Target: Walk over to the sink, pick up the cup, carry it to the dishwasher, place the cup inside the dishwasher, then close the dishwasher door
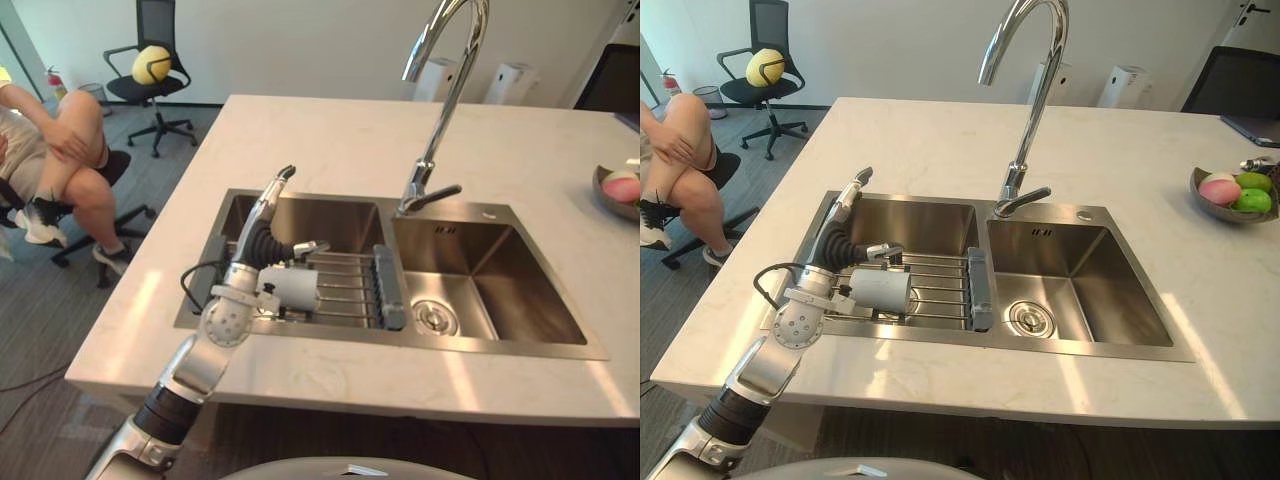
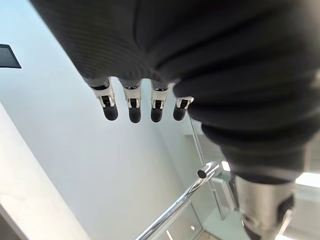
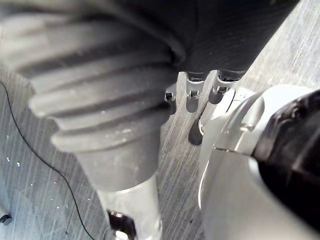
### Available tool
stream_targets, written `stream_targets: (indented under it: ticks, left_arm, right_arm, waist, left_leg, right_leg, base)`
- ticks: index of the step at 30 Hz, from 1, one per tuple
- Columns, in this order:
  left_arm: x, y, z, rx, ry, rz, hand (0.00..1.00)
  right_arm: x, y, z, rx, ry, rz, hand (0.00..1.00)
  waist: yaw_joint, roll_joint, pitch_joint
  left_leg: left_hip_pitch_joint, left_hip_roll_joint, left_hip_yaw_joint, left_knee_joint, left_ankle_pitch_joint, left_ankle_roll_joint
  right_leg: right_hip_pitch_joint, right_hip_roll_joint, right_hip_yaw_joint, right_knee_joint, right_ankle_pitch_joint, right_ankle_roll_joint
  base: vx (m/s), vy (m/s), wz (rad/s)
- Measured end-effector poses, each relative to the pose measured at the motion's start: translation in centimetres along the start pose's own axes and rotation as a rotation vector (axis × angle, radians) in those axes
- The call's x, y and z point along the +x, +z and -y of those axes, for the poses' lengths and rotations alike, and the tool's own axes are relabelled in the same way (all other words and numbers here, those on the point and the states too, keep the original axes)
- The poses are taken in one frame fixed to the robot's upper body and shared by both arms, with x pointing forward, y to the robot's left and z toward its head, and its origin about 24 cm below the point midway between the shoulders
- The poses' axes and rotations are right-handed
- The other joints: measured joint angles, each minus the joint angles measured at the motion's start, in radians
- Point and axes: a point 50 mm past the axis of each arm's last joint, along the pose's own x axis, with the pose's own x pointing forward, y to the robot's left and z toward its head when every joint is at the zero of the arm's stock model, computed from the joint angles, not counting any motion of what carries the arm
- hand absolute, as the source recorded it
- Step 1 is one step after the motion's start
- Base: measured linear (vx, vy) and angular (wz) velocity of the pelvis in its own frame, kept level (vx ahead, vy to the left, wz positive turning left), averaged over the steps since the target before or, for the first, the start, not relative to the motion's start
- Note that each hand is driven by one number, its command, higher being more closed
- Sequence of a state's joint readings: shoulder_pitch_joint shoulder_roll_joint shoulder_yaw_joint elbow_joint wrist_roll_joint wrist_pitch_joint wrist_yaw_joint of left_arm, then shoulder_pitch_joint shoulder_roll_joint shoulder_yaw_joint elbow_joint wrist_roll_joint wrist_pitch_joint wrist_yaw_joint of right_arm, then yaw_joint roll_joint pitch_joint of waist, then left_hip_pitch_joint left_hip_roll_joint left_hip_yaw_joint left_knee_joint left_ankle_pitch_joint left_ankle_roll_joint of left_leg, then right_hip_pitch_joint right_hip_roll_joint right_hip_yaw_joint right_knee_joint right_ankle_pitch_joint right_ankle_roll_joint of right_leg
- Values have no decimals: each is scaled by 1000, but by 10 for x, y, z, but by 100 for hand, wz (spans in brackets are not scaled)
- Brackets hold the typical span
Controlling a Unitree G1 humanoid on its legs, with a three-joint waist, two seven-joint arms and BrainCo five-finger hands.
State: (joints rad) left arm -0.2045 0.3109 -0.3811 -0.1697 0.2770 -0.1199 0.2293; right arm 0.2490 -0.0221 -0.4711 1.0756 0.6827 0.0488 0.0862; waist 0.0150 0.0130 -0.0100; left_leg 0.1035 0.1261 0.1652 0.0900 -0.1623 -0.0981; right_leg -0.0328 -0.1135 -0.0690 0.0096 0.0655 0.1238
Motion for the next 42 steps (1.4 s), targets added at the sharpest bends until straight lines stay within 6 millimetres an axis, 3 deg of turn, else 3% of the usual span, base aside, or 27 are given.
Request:
stream_targets:
  ticks: [14, 19, 29, 42]
  left_arm:
    - [-24, -10, 14, 214, -403, 18, 0]
    - [-36, -27, 21, 293, -522, -31, 0]
    - [-48, -71, 10, 504, -385, -132, 0]
    - [-41, -90, 2, 668, -387, -155, 0]
  right_arm:
    - [-3, 0, 9, -29, 10, -11, 0]
    - [-2, 4, 7, -40, 20, -11, 0]
    - [-2, 5, 7, -44, 26, -17, 0]
    - [-2, 4, 8, -46, 21, -19, 0]
  waist:
    - [-1, 13, -9]
    - [-15, 20, -10]
    - [-39, 31, -12]
    - [-66, 28, -8]
  left_leg:
    - [-18, -14, -5, -5, 4, 6]
    - [-12, -15, 3, -8, 4, 5]
    - [22, -14, 32, -41, 8, 2]
    - [48, -13, 70, -68, 8, 1]
  right_leg:
    - [15, -6, 2, -65, 40, 4]
    - [24, -3, 2, -91, 57, 0]
    - [25, 4, 26, -98, 57, -1]
    - [14, 13, 56, -98, 58, -1]
  base:
    - [-1, -1, 1]
    - [-11, -11, -5]
    - [-23, -14, -9]
    - [-7, -15, -9]
